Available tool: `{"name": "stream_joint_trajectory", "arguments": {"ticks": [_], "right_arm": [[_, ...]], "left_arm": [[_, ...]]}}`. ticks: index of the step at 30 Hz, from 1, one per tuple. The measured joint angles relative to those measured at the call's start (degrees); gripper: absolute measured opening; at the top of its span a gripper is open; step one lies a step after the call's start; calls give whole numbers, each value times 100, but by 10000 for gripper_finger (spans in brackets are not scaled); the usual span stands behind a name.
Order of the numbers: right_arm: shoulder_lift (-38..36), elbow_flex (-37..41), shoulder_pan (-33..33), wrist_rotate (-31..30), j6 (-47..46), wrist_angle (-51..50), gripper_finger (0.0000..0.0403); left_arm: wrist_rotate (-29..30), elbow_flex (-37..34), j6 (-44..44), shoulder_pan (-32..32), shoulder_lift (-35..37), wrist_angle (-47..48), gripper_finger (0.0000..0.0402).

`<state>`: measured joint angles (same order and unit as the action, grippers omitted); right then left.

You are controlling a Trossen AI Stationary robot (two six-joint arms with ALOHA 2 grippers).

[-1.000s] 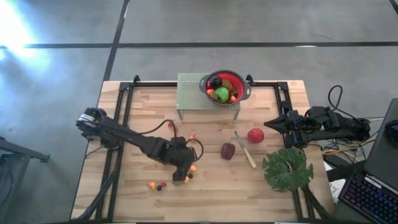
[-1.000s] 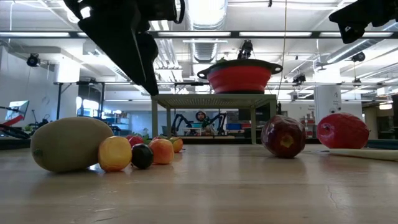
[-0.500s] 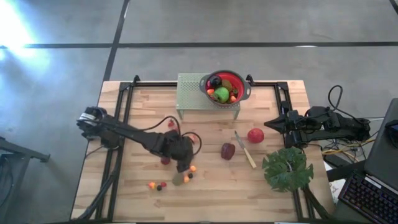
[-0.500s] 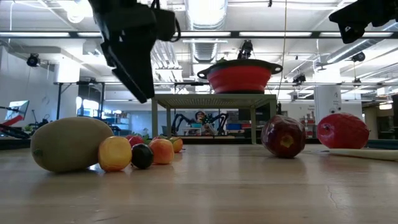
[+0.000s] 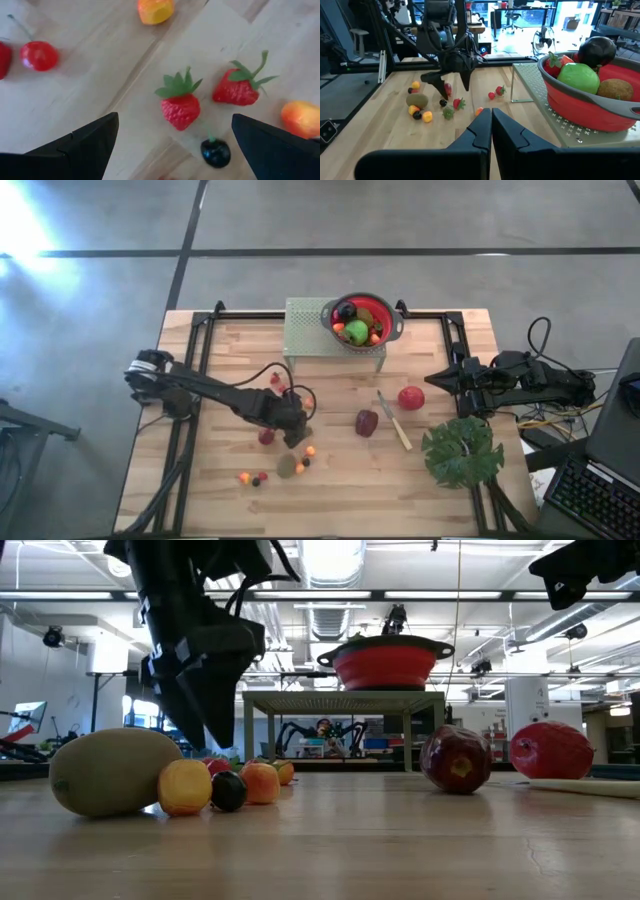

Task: Pick & Place Fruit
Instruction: Put the red strawberry into the black strainer bowl on the shelf

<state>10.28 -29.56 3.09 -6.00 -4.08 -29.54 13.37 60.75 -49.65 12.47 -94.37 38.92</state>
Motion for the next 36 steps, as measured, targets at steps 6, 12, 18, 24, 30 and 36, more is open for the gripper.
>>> {"name": "stream_joint_trajectory", "arguments": {"ticks": [6,12,18,24,30,36], "right_arm": [[0,0,2,0,1,0,8],[0,0,0,0,2,0,8],[0,1,1,0,2,0,8],[-2,2,2,0,2,0,8],[-2,1,1,0,1,0,8],[-1,1,2,0,1,0,8]], "left_arm": [[4,-380,48,0,0,-770,394],[23,-725,123,0,0,-1228,394],[113,-1123,229,0,0,-1909,394],[304,-1302,323,0,9,-1967,390],[382,-1325,354,0,9,-2004,353],[415,-1328,326,-2,7,-2118,321]]}}
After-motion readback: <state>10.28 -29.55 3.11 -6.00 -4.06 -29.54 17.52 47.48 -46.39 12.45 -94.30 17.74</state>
